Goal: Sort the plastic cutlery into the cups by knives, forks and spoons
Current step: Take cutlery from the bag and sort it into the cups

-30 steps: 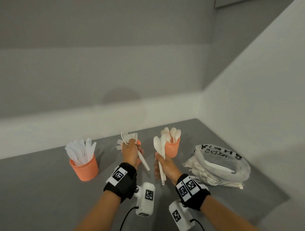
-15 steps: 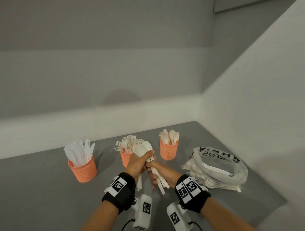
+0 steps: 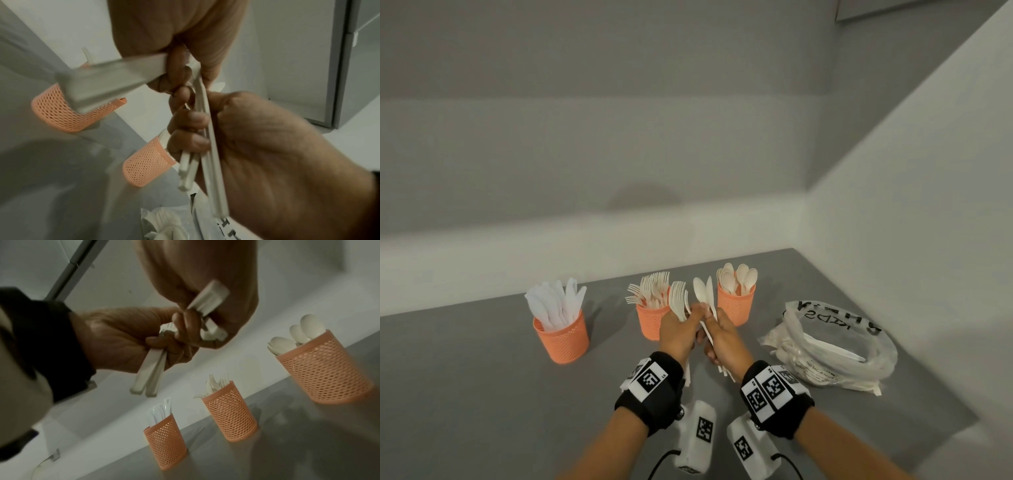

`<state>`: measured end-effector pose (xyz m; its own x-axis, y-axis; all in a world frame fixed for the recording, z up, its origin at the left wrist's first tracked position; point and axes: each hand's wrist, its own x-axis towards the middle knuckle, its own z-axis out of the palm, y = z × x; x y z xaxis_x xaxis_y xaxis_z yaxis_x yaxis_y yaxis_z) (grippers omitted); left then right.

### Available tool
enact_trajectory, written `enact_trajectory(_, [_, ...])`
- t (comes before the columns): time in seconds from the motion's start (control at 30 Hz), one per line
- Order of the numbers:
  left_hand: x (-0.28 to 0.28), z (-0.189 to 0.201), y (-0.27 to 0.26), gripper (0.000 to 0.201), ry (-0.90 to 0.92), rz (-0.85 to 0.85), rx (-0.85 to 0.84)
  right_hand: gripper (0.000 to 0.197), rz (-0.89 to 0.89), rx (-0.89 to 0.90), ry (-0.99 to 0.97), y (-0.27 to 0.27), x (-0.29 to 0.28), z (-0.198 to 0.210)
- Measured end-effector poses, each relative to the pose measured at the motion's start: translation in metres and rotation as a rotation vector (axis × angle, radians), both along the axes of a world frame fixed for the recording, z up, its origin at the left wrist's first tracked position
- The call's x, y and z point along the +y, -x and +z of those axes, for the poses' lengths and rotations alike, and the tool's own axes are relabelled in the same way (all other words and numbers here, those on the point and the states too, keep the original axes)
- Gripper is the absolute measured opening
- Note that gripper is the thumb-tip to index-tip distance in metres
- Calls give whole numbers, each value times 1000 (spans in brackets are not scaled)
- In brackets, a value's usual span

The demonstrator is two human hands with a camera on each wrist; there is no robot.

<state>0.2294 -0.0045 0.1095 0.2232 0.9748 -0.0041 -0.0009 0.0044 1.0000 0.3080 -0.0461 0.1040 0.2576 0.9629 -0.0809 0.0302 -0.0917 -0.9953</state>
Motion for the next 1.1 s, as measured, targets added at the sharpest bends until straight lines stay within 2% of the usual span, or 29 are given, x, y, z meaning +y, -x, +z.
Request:
enact_trajectory(0.1, [2, -6, -4, 33, -26, 74, 86, 20, -18, 18, -22, 3, 0, -1])
enact_trajectory(0.27, [2, -11, -7, 36, -54, 69, 183, 24, -38, 59, -17, 2, -2, -2])
enact_trajectory(0.43, [19, -3, 2, 41, 16, 192, 51, 22, -52, 26, 24, -10, 2, 1])
enact_trajectory(0.53, [24, 9, 9, 37, 13, 85, -33, 25, 4, 80, 47, -22, 0, 5])
enact_trajectory(0.6, [24, 16, 11, 17, 47, -43, -91, 24, 107, 208, 74, -29, -3, 10])
enact_trajectory(0.63, [23, 19, 13, 15, 51, -102, -99, 25, 168, 269, 95, -31, -3, 12])
enact_trajectory(0.7, [22, 21, 16, 22, 9, -193, -48, 28, 284, 363, 137, -34, -5, 15])
enact_trajectory(0.8, [23, 25, 21, 13, -64, -200, 20, 31, 382, 415, 174, -36, -3, 16])
enact_trajectory(0.9, [34, 24, 24, 22, -81, -115, 91, 39, 373, 331, 183, -35, 3, 17])
enact_trajectory(0.97, [43, 20, 24, 22, -106, -34, 196, 47, 305, 241, 168, -32, 10, 17])
enact_trajectory(1.1, [49, 18, 16, 17, -147, 105, 341, 40, 70, -210, 20, -25, 24, 4])
